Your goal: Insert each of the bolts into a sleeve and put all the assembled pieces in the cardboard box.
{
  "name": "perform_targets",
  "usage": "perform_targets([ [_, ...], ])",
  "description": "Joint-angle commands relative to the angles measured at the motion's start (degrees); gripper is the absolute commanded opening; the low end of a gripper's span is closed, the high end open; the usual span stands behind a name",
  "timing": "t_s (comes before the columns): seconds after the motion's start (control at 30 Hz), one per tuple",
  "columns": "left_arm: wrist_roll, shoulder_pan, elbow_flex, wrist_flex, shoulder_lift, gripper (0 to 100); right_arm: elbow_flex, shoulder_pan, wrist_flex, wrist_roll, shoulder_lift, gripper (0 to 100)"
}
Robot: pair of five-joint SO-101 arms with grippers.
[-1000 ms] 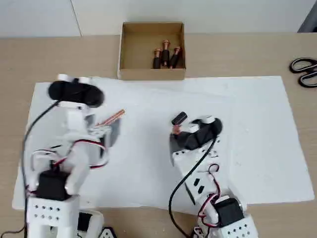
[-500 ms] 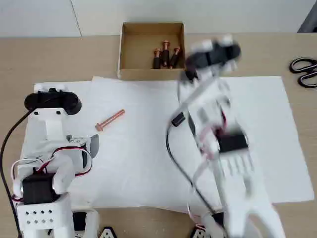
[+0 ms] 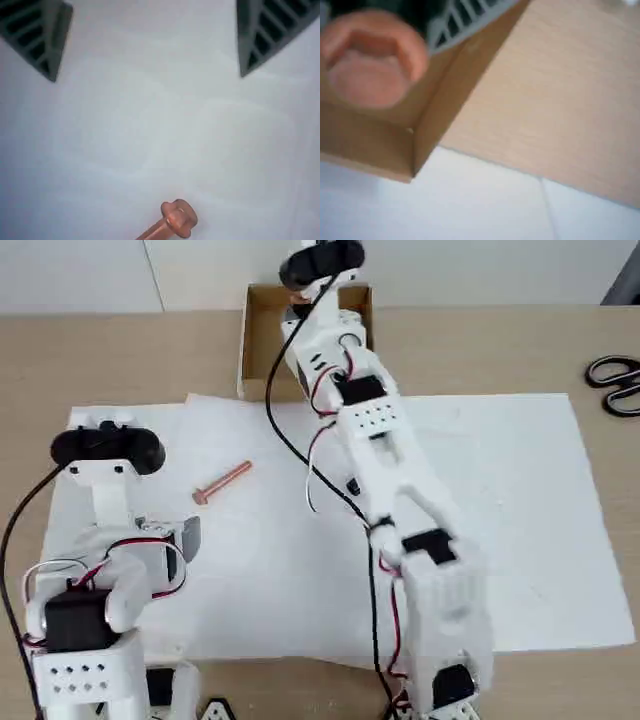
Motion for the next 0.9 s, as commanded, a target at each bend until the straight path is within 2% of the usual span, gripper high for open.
perform_targets([
  [0.0,0.09,-0.09,-2.42,0.26,-0.79,22,-12.84,0.31,-1.71,0.62,6.81,0.4],
  [0.33,0.09,-0.09,-2.42,0.26,-0.79,22,-31.91,-0.04,-1.45,0.62,24.31,0.5],
  [0.63,0.09,0.0,-2.42,0.26,-0.79,22,-33.85,-0.04,-1.36,0.7,29.41,0.7],
  [0.77,0.09,0.0,-2.33,0.26,-0.79,22,-33.85,-0.04,-0.57,0.7,29.23,10.8],
  [0.87,0.09,0.0,-2.33,0.26,-0.79,22,-35.96,-0.04,4.18,0.7,29.32,18.5],
])
